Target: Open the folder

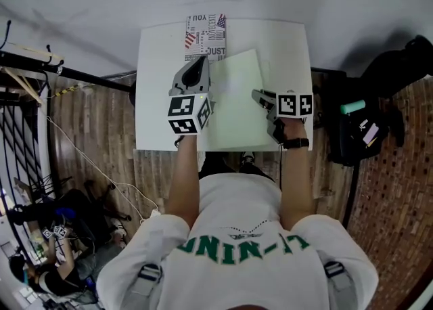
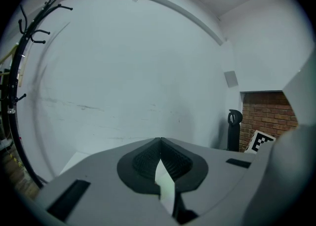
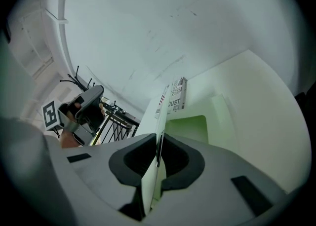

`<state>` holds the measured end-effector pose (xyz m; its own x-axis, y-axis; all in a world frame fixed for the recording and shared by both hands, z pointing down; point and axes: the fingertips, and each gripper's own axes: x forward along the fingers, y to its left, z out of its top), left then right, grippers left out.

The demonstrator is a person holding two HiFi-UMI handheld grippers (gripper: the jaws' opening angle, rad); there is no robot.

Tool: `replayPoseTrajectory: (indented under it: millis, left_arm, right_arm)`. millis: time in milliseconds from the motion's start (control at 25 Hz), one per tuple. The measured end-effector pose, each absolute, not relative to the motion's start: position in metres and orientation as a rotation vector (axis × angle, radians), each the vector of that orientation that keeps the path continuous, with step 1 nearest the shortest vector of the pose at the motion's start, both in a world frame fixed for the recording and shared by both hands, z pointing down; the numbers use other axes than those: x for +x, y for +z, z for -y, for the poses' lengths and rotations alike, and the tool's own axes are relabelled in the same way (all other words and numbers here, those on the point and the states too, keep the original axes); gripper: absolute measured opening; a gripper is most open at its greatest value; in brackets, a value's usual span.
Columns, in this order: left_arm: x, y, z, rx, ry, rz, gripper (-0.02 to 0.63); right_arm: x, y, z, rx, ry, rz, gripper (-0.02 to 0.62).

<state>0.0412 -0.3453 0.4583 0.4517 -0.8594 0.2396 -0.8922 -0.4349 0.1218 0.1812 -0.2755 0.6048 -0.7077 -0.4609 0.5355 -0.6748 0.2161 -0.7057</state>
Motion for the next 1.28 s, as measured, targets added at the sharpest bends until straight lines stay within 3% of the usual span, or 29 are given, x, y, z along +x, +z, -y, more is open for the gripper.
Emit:
replayPoseTrajectory:
  millis: [760, 1280]
  left_arm:
    - [-0.089, 0.431, 0.313, 2.325, 0.098, 1.778, 0.014]
    - [-0.213, 0.422, 0.278, 2.129, 0.037, 2.014, 0.014]
  right_arm:
    - [0.054, 0.537, 0.268, 0.998, 1.431, 2.284, 0.051]
    - [-0.071, 0.548, 0.272, 0.878, 1.444, 2.232, 0.138]
